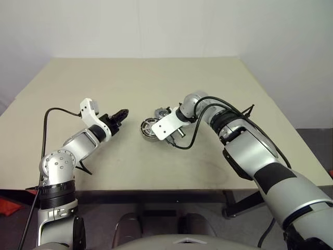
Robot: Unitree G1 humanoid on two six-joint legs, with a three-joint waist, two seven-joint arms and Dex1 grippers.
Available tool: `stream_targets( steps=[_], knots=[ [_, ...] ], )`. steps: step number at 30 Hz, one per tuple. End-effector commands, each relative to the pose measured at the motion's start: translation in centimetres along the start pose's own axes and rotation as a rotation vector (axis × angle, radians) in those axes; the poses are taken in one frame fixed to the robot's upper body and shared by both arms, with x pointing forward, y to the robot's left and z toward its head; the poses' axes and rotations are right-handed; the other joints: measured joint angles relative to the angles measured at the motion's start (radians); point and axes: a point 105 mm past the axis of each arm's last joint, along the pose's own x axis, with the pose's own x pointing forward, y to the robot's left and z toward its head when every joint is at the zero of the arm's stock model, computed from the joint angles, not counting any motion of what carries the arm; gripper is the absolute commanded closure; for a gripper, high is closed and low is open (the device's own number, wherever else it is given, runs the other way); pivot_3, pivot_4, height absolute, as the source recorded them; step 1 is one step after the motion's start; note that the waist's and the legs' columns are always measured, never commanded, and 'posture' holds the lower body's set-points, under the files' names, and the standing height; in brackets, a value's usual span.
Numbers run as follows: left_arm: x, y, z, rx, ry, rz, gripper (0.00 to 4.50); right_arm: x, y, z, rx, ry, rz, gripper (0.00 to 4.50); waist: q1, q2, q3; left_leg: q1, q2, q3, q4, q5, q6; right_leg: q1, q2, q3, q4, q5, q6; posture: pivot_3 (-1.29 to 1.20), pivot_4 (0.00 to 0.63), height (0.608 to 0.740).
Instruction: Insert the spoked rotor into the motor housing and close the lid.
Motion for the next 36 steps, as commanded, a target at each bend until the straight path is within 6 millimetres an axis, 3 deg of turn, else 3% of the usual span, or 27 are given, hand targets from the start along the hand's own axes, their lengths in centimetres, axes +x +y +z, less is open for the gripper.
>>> stream_targets(
  steps=[1,13,19,29,36],
  knots=[
    [-0.2,-0.7,1.2,0.020,-0.047,-0.028,2.45,-0.3,-1.3,0.9,-0.031,-0.020,-0.045,4.49,0.000,0.000,0.000,0.000,0.000,0.000,0.000,0.000,0.000,0.000,0.000,0.000,0.000,0.000,0.000,0.00,0.000,0.740],
    [0.0,-0.6,1.1,0.020,-0.046,-0.027,2.45,-1.0,-1.5,0.8,-0.012,-0.038,-0.064,4.49,0.000,0.000,0.000,-0.001,0.000,0.000,0.000,0.000,0.000,0.000,0.000,0.000,0.000,0.000,0.000,0.00,0.000,0.740],
    [-0.2,-0.4,0.7,0.010,-0.050,-0.019,2.45,-1.7,2.4,-0.2,0.135,-0.130,0.120,4.49,0.015,0.000,0.001,-0.003,0.000,0.000,0.000,0.000,0.001,-0.001,0.000,-0.001,-0.001,0.000,0.000,0.00,0.000,0.740],
    [-0.1,-0.4,0.0,-0.014,-0.057,-0.012,2.45,-3.7,8.5,-2.5,0.244,-0.025,0.278,4.49,0.080,0.000,0.001,-0.002,-0.002,0.000,0.002,-0.002,0.003,0.003,-0.002,-0.001,-0.003,0.000,0.000,0.00,0.000,0.740],
    [-0.3,-0.2,-0.1,-0.020,-0.066,-0.004,2.45,-3.6,9.5,-0.5,0.437,-0.056,0.312,4.49,0.085,0.000,0.001,0.008,-0.005,-0.002,0.002,-0.002,0.003,0.015,-0.003,-0.001,-0.004,-0.001,0.002,0.00,0.000,0.740]
  ],
)
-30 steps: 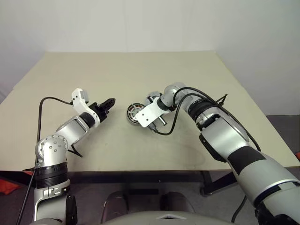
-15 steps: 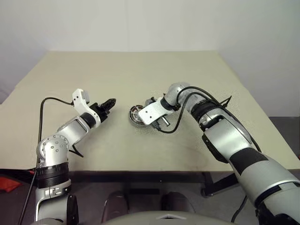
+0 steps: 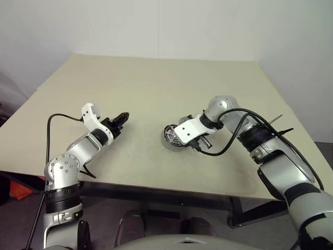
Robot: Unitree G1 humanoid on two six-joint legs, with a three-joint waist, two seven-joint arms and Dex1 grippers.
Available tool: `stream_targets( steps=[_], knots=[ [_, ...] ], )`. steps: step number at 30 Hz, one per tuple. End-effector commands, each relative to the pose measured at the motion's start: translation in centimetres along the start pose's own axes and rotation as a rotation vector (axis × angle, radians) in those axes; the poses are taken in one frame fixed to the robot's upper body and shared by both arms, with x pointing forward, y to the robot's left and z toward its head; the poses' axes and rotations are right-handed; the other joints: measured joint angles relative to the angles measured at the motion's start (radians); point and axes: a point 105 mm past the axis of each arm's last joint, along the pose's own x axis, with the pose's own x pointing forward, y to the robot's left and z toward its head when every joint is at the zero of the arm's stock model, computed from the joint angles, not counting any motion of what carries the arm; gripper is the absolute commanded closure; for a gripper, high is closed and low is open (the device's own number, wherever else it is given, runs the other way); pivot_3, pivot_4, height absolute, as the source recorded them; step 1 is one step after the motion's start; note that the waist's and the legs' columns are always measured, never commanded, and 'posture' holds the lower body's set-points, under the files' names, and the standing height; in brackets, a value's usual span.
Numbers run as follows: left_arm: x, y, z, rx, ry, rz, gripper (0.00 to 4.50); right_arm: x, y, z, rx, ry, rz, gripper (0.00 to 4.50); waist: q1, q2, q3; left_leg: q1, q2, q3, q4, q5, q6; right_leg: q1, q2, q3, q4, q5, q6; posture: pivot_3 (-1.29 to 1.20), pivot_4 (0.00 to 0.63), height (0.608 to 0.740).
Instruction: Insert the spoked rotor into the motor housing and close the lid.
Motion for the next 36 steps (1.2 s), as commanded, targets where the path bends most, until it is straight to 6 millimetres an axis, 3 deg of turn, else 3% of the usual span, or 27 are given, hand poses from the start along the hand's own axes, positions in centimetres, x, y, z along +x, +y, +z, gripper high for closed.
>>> stream_targets(
  steps=[1,6,10,14,23,35,36],
  knots=[
    [-0.4,-0.8,1.0,0.024,-0.052,-0.022,2.45,0.6,2.0,0.5,0.154,-0.021,0.128,4.49,0.000,0.000,0.000,0.001,0.000,0.000,0.000,0.000,0.000,0.000,0.000,0.000,0.000,0.000,0.000,0.00,0.000,0.740],
    [-0.6,-0.8,1.0,0.024,-0.058,-0.016,2.45,1.1,1.1,3.0,0.348,-0.095,0.136,4.49,-0.008,0.000,0.000,0.001,0.001,-0.001,-0.002,0.000,0.000,0.000,0.001,0.000,0.000,-0.001,0.001,0.00,0.000,0.740],
    [-0.9,-0.6,0.9,0.022,-0.062,-0.007,2.45,1.7,-1.5,5.3,0.564,-0.159,0.067,4.49,-0.022,0.000,0.000,0.001,0.002,-0.001,-0.003,0.001,-0.002,-0.002,0.001,0.000,0.001,-0.001,0.001,0.00,0.000,0.740],
    [-1.1,-0.5,0.7,0.021,-0.061,0.000,2.45,1.5,-2.4,7.3,0.643,-0.196,0.069,4.49,-0.035,-0.001,0.000,0.002,0.003,-0.001,-0.004,0.002,-0.004,-0.002,0.002,0.000,0.002,-0.001,0.001,0.00,0.000,0.740],
    [-1.3,-0.1,0.7,0.024,-0.059,0.014,2.45,1.4,-3.6,9.8,0.672,-0.264,0.038,4.49,-0.035,-0.001,0.000,0.004,0.003,-0.001,-0.010,0.005,-0.009,-0.004,0.003,0.000,0.002,-0.001,0.001,0.00,0.000,0.740],
    [-1.2,-0.2,1.3,0.046,-0.053,0.015,2.45,2.4,-4.4,10.9,0.594,-0.348,-0.008,4.49,-0.032,-0.001,0.000,0.003,0.003,-0.001,-0.013,0.008,-0.014,-0.006,0.004,0.000,0.002,-0.002,-0.001,0.00,0.000,0.740],
    [-1.2,-0.2,1.3,0.048,-0.052,0.015,2.45,2.5,-4.5,10.8,0.593,-0.349,-0.019,4.16,-0.031,-0.001,0.000,0.003,0.003,-0.001,-0.013,0.008,-0.014,-0.006,0.004,0.000,0.002,-0.002,-0.001,0.00,0.000,0.740]
  ],
)
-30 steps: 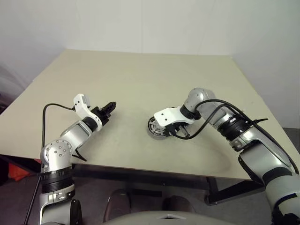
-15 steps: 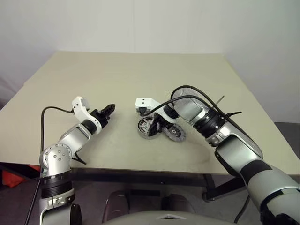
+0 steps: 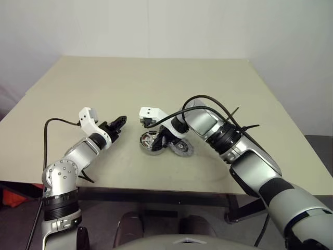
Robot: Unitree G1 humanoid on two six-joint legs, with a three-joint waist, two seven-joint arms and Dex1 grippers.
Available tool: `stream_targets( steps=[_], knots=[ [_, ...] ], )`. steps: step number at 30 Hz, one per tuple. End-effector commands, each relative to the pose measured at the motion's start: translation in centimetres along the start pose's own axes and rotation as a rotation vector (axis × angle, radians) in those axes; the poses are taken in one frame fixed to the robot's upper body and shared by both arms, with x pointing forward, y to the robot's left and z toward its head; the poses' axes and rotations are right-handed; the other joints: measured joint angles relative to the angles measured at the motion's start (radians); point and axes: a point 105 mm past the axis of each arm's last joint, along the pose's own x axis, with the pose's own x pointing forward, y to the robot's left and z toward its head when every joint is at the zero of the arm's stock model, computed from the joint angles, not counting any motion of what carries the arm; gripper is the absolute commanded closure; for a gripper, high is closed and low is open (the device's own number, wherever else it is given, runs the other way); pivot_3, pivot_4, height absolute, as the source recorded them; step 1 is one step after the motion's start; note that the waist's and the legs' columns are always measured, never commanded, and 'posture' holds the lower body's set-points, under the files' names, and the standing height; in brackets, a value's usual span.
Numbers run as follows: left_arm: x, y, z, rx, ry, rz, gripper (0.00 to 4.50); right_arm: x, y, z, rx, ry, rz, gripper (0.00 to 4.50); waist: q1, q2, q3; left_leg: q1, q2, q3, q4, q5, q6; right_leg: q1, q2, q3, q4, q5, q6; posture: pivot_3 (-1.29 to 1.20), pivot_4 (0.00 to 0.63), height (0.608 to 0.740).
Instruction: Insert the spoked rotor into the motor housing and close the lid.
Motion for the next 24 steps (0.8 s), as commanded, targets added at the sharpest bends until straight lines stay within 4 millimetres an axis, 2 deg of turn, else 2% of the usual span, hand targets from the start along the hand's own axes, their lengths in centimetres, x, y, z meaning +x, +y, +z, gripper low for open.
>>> stream_targets(
  steps=[1,7,11,15,20,24],
  knots=[
    [-0.3,-0.9,1.6,0.033,-0.045,-0.029,2.45,-0.3,0.1,1.5,-0.059,-0.070,-0.008,3.78,0.001,0.000,0.000,0.000,0.000,0.000,0.000,0.000,0.000,0.000,0.000,0.000,0.000,0.000,0.000,0.00,0.000,0.740],
    [-0.1,-1.0,1.7,0.042,-0.036,-0.033,2.45,-0.7,0.0,2.1,-0.107,-0.109,-0.040,1.89,0.002,0.000,0.000,0.000,-0.001,0.000,0.000,0.000,0.000,0.001,0.000,0.000,0.000,0.000,0.000,0.00,0.000,0.740],
    [0.1,-1.3,1.6,0.044,-0.024,-0.047,2.45,-2.0,0.4,3.3,-0.160,-0.156,-0.033,1.89,0.006,0.000,0.000,0.000,-0.001,-0.001,0.000,0.000,-0.001,0.001,0.000,0.000,0.000,0.000,0.000,0.00,0.000,0.740],
    [0.3,-1.9,0.6,0.075,0.038,-0.073,2.45,-3.2,-0.4,3.7,-0.200,-0.196,-0.094,1.89,0.008,0.000,0.000,0.000,-0.001,-0.001,0.000,0.000,-0.001,0.001,0.000,0.000,0.000,0.000,0.000,0.00,0.000,0.740],
    [-0.2,-1.7,-0.8,0.203,0.131,-0.080,2.45,-5.2,-4.4,2.4,-0.181,-0.251,-0.310,1.89,0.009,-0.001,0.000,0.000,-0.001,-0.001,0.000,0.001,-0.001,0.001,0.000,0.000,0.000,0.000,0.000,0.00,0.000,0.740],
    [-1.0,-1.4,-1.4,0.301,0.208,-0.106,2.45,-6.8,-6.9,-0.3,-0.126,-0.253,-0.456,1.89,0.009,-0.001,0.000,-0.001,-0.001,0.000,0.000,0.001,-0.001,0.000,0.000,0.000,0.000,0.000,0.000,0.00,0.000,0.740]
  ],
)
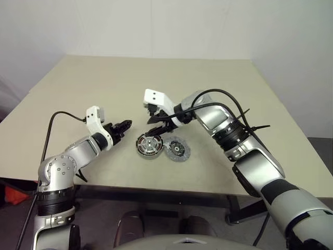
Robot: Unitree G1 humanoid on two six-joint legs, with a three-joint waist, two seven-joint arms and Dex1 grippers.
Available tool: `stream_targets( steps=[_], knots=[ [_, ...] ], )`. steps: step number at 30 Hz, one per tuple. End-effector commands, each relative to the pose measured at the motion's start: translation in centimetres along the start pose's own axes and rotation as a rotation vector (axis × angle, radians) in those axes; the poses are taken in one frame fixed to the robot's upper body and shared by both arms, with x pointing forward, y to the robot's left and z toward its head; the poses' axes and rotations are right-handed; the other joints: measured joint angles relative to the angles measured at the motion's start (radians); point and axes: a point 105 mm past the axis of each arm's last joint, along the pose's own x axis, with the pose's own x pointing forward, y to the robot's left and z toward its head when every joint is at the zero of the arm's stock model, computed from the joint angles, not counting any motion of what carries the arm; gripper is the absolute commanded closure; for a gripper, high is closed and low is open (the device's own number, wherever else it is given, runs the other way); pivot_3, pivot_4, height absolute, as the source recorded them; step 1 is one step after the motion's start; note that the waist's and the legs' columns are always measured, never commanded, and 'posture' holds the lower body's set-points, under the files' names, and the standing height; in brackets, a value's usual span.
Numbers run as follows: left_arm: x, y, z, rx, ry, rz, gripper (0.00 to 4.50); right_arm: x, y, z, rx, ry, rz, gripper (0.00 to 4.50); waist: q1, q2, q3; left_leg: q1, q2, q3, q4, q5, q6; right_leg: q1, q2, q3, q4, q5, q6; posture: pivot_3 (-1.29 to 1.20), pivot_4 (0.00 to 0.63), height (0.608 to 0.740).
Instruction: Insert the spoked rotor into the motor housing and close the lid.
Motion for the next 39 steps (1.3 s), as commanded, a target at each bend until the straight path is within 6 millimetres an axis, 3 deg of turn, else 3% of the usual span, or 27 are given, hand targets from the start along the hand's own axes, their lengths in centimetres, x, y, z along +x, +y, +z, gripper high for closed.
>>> stream_targets(
  steps=[1,4,10,14,18,25,34,39],
  knots=[
    [-0.8,-1.0,0.2,0.116,0.036,-0.063,2.45,-1.8,-2.4,-1.1,-0.016,-0.023,-0.141,1.89,0.000,0.000,0.000,0.000,0.000,0.000,0.000,0.000,0.000,0.000,0.000,0.000,0.000,0.000,0.000,0.00,0.000,0.740],
    [-1.3,-1.2,0.1,0.170,0.072,-0.105,2.45,-3.1,-3.3,-2.7,0.009,-0.018,-0.205,2.51,0.001,0.000,0.000,-0.002,0.000,0.000,0.000,0.000,0.000,-0.001,0.000,0.000,0.000,0.000,0.000,0.00,0.000,0.740],
    [-1.6,-3.2,0.7,0.148,0.062,-0.261,2.45,-5.1,-4.6,-4.5,0.058,-0.014,-0.322,4.47,-0.002,0.000,0.000,-0.002,0.000,0.001,0.000,0.000,0.000,-0.002,0.000,0.000,0.000,0.000,0.000,0.00,0.000,0.740],
    [-1.8,-3.8,0.5,0.152,0.075,-0.302,2.45,-6.3,-5.1,-6.4,0.103,0.017,-0.389,4.47,-0.002,0.000,0.000,-0.001,0.000,0.001,0.000,0.000,0.000,-0.001,0.000,0.000,0.000,0.000,-0.001,0.00,0.000,0.740],
    [-1.7,-3.4,0.0,0.133,0.089,-0.295,2.45,-7.7,-4.5,-10.6,0.139,0.117,-0.420,4.47,0.003,0.000,0.000,-0.001,0.000,0.001,0.000,0.000,0.000,-0.001,0.000,0.000,0.000,0.000,-0.001,0.00,0.000,0.740],
    [-1.5,-2.9,-0.7,0.112,0.110,-0.271,2.45,-8.3,-0.5,-16.0,0.237,0.233,-0.340,4.47,0.014,0.002,0.000,0.003,-0.001,0.001,0.000,0.000,0.001,0.003,0.000,0.000,-0.001,0.000,0.000,0.00,0.000,0.740],
    [-1.4,-2.5,-1.2,0.109,0.125,-0.250,2.45,-7.5,4.1,-15.0,0.341,0.150,-0.159,4.47,0.016,0.002,-0.001,0.008,0.000,0.001,0.000,-0.003,0.005,0.007,0.000,0.000,-0.001,-0.001,0.002,0.00,0.000,0.740],
    [-1.5,-2.3,-1.4,0.102,0.127,-0.236,2.45,-7.8,5.7,-14.0,0.510,0.078,-0.097,4.47,0.015,0.002,-0.001,0.008,0.000,0.001,0.000,-0.003,0.006,0.007,0.000,0.000,-0.002,-0.002,0.002,0.00,0.000,0.740]
  ],
)
